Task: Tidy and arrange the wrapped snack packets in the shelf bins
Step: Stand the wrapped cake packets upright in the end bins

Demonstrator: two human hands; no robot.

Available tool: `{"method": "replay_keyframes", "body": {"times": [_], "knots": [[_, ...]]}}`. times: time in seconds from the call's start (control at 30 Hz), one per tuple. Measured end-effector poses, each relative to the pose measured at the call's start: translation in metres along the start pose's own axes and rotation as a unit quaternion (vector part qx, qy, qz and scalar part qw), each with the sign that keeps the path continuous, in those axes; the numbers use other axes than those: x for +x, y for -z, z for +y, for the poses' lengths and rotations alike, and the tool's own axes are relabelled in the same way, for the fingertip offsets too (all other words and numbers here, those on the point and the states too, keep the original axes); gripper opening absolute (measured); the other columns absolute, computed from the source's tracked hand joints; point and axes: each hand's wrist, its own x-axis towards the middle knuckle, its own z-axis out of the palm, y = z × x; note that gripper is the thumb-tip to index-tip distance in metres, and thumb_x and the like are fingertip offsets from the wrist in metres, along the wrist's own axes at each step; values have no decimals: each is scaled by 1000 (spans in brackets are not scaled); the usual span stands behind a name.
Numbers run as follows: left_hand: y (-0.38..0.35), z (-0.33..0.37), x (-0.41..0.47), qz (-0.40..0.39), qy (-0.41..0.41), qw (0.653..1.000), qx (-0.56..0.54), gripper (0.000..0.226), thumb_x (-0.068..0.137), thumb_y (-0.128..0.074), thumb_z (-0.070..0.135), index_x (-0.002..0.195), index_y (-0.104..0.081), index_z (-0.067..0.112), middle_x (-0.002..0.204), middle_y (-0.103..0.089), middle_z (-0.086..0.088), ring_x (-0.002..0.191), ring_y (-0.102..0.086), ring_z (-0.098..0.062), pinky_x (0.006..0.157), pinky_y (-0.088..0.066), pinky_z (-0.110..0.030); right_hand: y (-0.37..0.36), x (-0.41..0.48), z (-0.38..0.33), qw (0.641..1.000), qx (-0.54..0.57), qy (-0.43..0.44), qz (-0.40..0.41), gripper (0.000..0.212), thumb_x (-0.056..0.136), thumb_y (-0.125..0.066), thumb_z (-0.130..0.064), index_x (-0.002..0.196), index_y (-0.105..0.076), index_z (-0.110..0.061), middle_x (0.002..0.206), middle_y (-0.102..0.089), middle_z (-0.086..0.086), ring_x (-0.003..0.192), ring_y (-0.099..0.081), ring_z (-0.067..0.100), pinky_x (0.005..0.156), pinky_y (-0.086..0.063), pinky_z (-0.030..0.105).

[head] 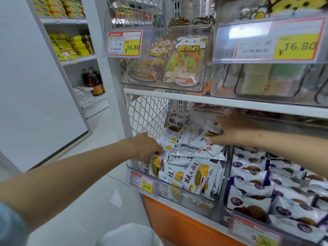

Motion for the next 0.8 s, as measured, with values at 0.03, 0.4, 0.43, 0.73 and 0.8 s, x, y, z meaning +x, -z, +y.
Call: {"method": "replay_keyframes", "body": {"times": [0.03,0.4,0.43,0.73,0.8], "knots": [[-5,3,2,3,2,1000,-11,41,82,-67,34,116,-49,22,116,-59,0,107,-53,-22,93,-29,-33,2,-1,-1,1000,-2,-1,-12,73,76,-52,-73,127,-45,-21,122,-57,1,116,-48,23,95,-32,34],[-13,11,3,55,-21,998,3,36,77,-68,43,96,-46,21,105,-55,0,99,-52,-20,79,-24,-30,-1,-6,-12,999,30,-10,-44,79,73,-54,-74,130,-42,-21,115,-58,0,110,-51,22,96,-33,36],[-11,10,2,65,-23,998,13,39,77,-67,44,101,-49,19,106,-55,0,100,-52,-20,80,-25,-30,-1,-7,-13,998,46,-15,-42,79,72,-57,-72,131,-41,-22,121,-57,1,110,-51,22,95,-35,35],[-19,10,-1,77,-5,997,-5,51,78,-67,48,115,-47,19,114,-52,0,108,-48,-20,89,-31,-31,3,-8,-16,961,271,-56,14,65,69,-82,-27,125,-48,-30,112,-56,-1,97,-55,17,84,-46,29],[-12,6,-1,53,0,997,-54,46,77,-69,45,109,-49,19,112,-54,0,106,-49,-20,89,-33,-31,3,-8,-16,944,324,-52,34,56,71,-81,-15,117,-51,-27,109,-55,1,92,-52,16,73,-44,28]]}}
